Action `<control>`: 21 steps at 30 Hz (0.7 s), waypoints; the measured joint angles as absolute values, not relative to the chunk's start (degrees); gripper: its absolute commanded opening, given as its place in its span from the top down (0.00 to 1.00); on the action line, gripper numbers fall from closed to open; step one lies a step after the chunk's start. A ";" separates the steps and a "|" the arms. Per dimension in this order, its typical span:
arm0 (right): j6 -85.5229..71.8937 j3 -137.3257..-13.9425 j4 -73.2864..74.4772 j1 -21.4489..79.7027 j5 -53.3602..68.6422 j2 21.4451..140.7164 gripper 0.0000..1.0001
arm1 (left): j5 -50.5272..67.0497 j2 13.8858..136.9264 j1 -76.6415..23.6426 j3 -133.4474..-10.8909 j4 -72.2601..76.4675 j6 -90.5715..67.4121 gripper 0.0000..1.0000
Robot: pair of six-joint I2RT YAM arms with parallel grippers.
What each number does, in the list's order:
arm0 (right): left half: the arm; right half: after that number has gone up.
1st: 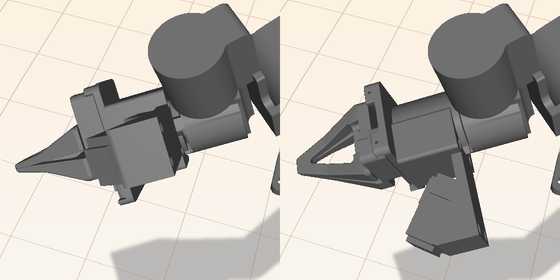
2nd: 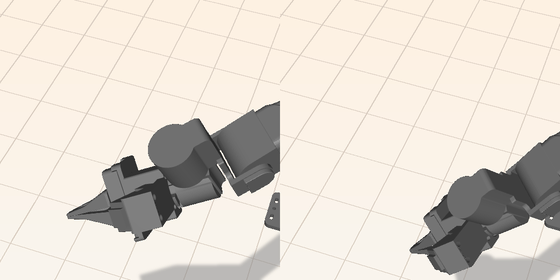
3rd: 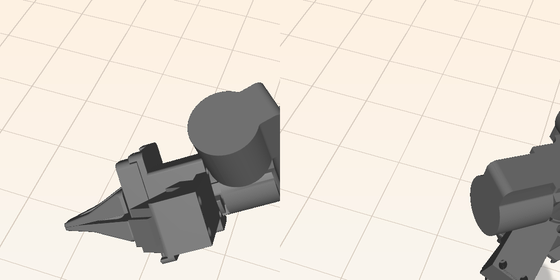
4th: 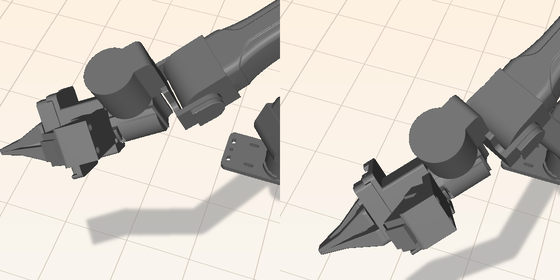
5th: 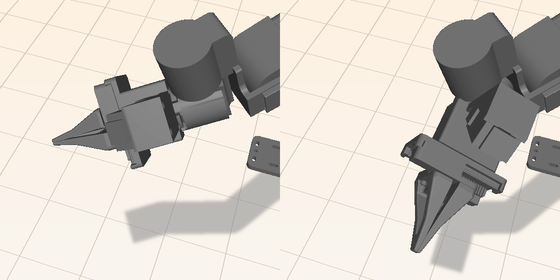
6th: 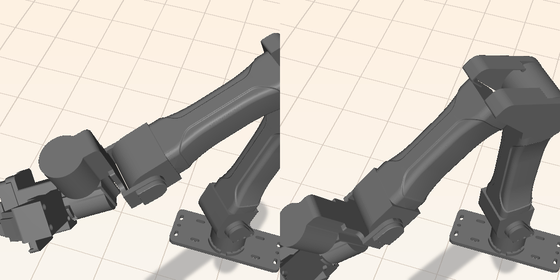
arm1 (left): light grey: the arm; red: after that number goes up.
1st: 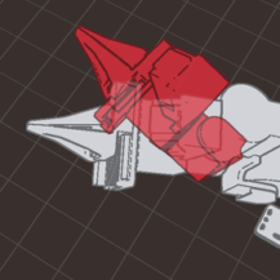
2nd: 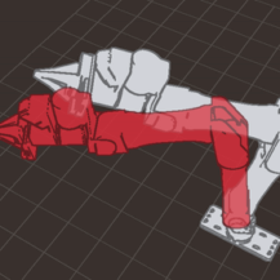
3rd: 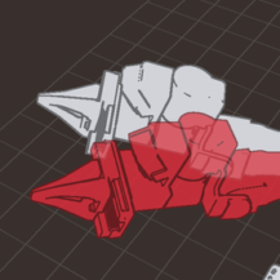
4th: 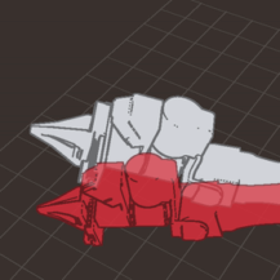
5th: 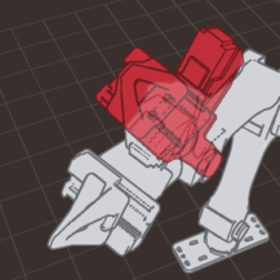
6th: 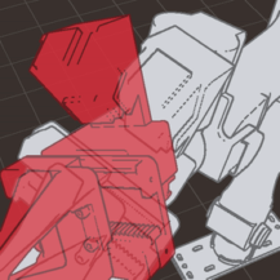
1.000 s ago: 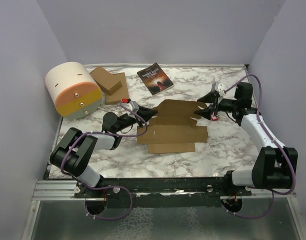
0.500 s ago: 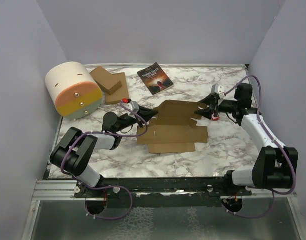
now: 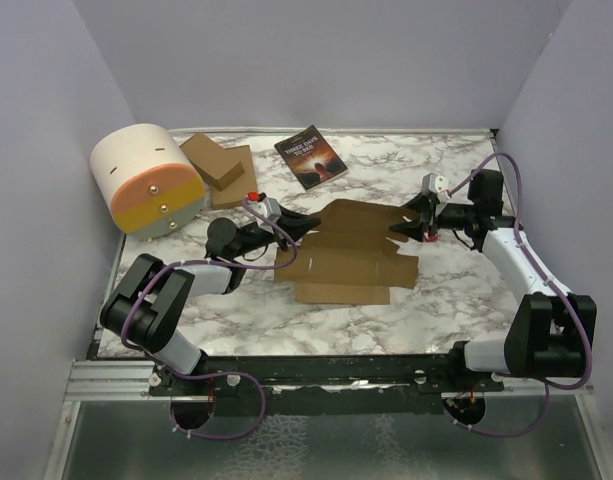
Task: Fold the paper box
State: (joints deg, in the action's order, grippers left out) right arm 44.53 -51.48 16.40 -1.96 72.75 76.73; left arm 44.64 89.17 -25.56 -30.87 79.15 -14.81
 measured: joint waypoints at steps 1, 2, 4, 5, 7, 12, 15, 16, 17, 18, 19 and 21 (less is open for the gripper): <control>44.97 -51.48 16.73 -1.96 72.77 76.73 0.63 | 44.73 89.17 -25.56 -30.89 78.81 -14.79 1.00; 45.21 -51.48 16.91 -1.96 72.79 76.73 0.66 | 44.82 89.17 -25.56 -30.92 78.46 -14.70 1.00; 45.84 -51.55 17.45 -1.96 72.90 76.73 0.71 | 45.06 89.17 -25.56 -31.05 77.80 -14.66 1.00; 46.09 -51.62 17.82 -1.96 72.95 76.71 0.74 | 45.15 89.17 -25.56 -31.07 77.65 -14.63 1.00; 46.83 -51.83 18.52 -1.96 73.08 76.71 0.84 | 45.21 89.17 -25.56 -31.07 77.45 -14.66 1.00; 48.16 -52.69 20.67 -1.96 73.67 76.71 0.99 | 44.49 89.01 -25.54 -31.07 76.55 -14.66 0.94; 49.06 -53.71 23.24 -1.91 74.43 76.71 0.99 | 42.70 87.79 -25.30 -31.07 74.96 -14.74 0.78; 49.30 -54.06 23.73 -1.91 74.70 76.71 0.99 | 41.91 87.09 -25.30 -31.00 74.30 -14.94 0.68; 49.63 -54.59 24.43 -1.93 74.85 76.71 0.99 | 40.66 86.26 -25.12 -30.85 73.45 -15.07 0.61; 49.80 -55.11 24.99 -1.96 75.00 76.71 0.99 | 39.11 85.10 -24.71 -30.44 72.31 -15.49 0.55; 49.87 -55.46 25.41 -1.96 75.11 76.71 0.99 | 37.67 83.83 -24.27 -29.91 71.05 -16.05 0.49; 49.87 -56.10 26.00 -1.96 75.20 76.69 0.99 | 34.33 80.71 -23.53 -28.64 67.88 -17.12 0.39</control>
State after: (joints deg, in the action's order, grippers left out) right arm 49.87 -56.10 26.00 -1.96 75.20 76.69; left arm 34.33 80.71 -23.53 -28.64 67.88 -17.12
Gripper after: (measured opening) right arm 0.018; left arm 0.479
